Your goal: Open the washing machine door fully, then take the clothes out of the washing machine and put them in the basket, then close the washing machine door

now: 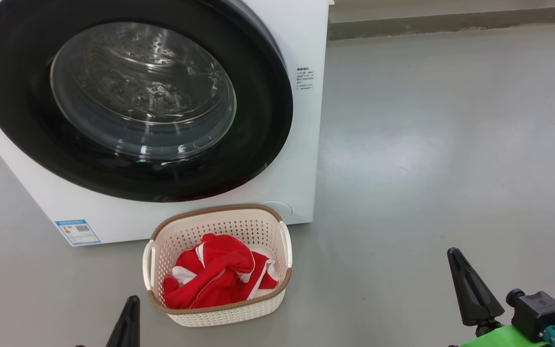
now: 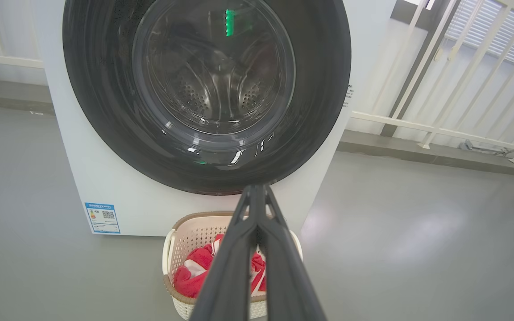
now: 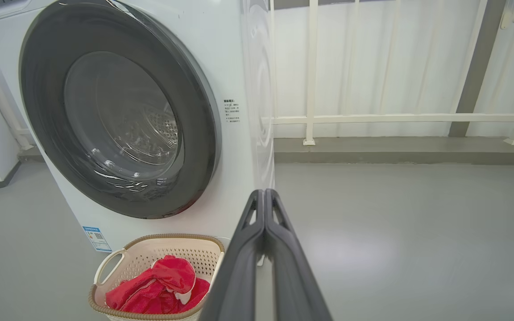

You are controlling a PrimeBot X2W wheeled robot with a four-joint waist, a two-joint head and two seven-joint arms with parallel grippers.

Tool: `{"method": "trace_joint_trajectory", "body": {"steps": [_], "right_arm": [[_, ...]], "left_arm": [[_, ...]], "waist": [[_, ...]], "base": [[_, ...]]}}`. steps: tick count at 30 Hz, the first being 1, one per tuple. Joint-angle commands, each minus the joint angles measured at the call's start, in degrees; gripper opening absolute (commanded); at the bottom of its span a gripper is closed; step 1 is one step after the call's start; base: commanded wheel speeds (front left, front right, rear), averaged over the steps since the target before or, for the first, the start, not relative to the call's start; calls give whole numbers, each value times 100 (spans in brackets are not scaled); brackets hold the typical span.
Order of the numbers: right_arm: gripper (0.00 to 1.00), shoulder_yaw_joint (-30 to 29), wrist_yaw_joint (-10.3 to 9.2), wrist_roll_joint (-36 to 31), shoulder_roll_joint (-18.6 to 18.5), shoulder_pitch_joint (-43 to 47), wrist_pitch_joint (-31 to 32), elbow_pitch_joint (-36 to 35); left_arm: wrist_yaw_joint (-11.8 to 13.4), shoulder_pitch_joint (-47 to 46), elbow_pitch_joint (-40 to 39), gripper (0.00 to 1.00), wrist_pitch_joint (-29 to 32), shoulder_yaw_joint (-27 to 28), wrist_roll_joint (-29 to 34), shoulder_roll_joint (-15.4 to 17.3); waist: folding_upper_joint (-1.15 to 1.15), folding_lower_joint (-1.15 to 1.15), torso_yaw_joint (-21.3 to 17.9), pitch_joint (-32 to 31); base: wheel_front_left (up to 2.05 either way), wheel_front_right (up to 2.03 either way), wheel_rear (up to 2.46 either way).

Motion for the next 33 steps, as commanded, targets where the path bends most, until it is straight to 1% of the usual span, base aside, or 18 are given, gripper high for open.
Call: {"method": "trace_joint_trajectory", "body": {"steps": [1, 2, 4, 33], "right_arm": [[0, -3, -1, 260, -44, -164, 48, -116], [0, -4, -2, 399, -50, -182, 76, -99], [0, -6, -2, 538, -56, -202, 104, -84], [0, -68, -7, 2513, -112, -440, 542, 107]], "left_arm": [[-6, -123, -107, 0, 37, 38, -222, 33], [-7, -142, -92, 0, 69, 45, -347, 34], [-9, -164, -79, 0, 101, 52, -473, 36], [-29, -442, 92, 0, 576, 169, -2290, 55]], "waist": [[0, 9, 4, -2], [0, 1, 7, 8], [0, -1, 10, 15], [0, -2, 58, 52]], "base": [[0, 0, 0], [0, 0, 0], [0, 0, 0], [0, 0, 0]]}}
